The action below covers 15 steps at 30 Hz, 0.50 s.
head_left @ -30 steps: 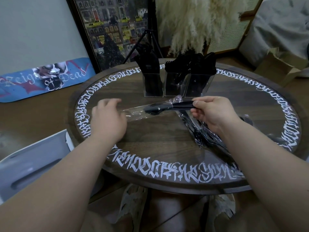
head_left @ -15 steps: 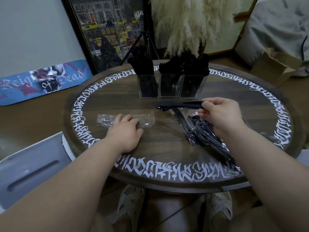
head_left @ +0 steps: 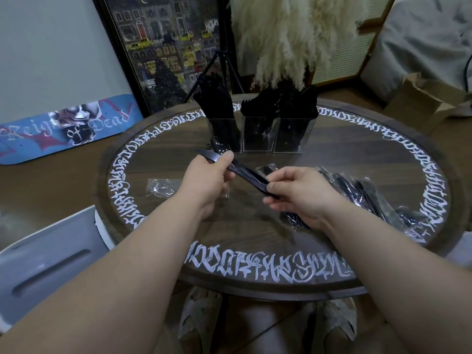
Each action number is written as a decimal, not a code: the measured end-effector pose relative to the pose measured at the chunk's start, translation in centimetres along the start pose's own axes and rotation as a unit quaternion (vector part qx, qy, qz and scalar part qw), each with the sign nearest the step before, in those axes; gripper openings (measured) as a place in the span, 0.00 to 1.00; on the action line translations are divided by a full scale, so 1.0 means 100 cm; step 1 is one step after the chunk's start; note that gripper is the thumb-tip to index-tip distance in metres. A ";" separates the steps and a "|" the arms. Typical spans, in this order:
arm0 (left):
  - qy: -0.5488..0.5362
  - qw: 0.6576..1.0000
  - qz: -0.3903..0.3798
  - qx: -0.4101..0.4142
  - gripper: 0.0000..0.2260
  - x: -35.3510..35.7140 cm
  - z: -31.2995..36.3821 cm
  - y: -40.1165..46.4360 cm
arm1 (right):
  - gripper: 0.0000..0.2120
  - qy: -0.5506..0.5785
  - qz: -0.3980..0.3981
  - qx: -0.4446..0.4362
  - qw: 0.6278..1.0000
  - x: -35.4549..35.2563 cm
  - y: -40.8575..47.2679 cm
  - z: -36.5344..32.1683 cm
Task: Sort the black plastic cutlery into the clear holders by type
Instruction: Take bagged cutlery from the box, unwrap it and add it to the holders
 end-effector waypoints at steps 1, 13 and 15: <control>-0.008 1.000 -0.003 -0.004 0.05 0.001 0.001 0.000 | 0.07 -0.015 -0.012 -0.004 1.000 0.001 0.000 0.000; 0.191 0.967 -0.095 0.140 0.05 0.006 0.006 -0.007 | 0.15 -0.229 0.010 -0.167 0.959 -0.001 0.006 -0.012; 0.233 0.948 -0.131 0.172 0.03 0.010 0.009 -0.013 | 0.18 -0.169 0.048 -0.204 0.963 0.002 0.008 -0.021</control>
Point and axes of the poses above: each hand's wrist, its own y-axis towards the middle knuckle, its own x-axis out of the palm, z = x × y, the point moved 1 cm from there along y, towards the middle knuckle, and after that the axes turned 2 degrees about z, right-handed, at the moved point
